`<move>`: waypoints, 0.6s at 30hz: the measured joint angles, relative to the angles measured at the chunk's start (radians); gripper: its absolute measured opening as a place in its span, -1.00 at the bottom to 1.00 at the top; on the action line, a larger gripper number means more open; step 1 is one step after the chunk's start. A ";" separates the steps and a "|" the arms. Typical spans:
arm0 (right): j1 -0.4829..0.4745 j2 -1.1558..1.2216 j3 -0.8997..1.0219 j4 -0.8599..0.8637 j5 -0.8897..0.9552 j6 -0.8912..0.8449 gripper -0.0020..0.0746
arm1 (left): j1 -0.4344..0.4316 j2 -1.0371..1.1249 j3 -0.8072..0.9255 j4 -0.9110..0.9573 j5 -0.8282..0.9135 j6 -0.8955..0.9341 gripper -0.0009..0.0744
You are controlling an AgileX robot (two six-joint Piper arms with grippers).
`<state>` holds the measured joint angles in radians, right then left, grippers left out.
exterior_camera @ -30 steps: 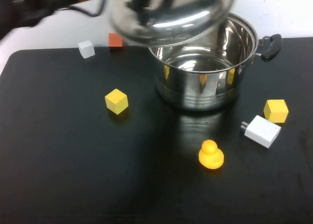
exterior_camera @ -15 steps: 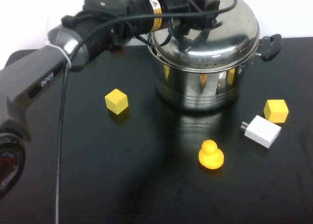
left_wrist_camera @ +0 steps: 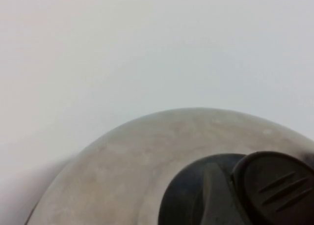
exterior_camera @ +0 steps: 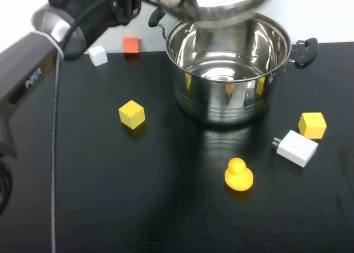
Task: Cover the pot
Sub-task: Place the pot lid on the pot
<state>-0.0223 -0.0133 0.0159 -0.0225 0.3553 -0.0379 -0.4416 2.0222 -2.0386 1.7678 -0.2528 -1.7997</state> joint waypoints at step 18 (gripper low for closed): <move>0.000 0.000 0.000 0.000 0.000 0.000 -0.95 | -0.015 -0.099 -0.015 -1.158 0.857 1.072 -0.09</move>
<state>-0.0223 -0.0133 0.0159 -0.0225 0.3553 -0.0379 -0.4567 1.9234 -2.0535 0.6093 0.6046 -0.7276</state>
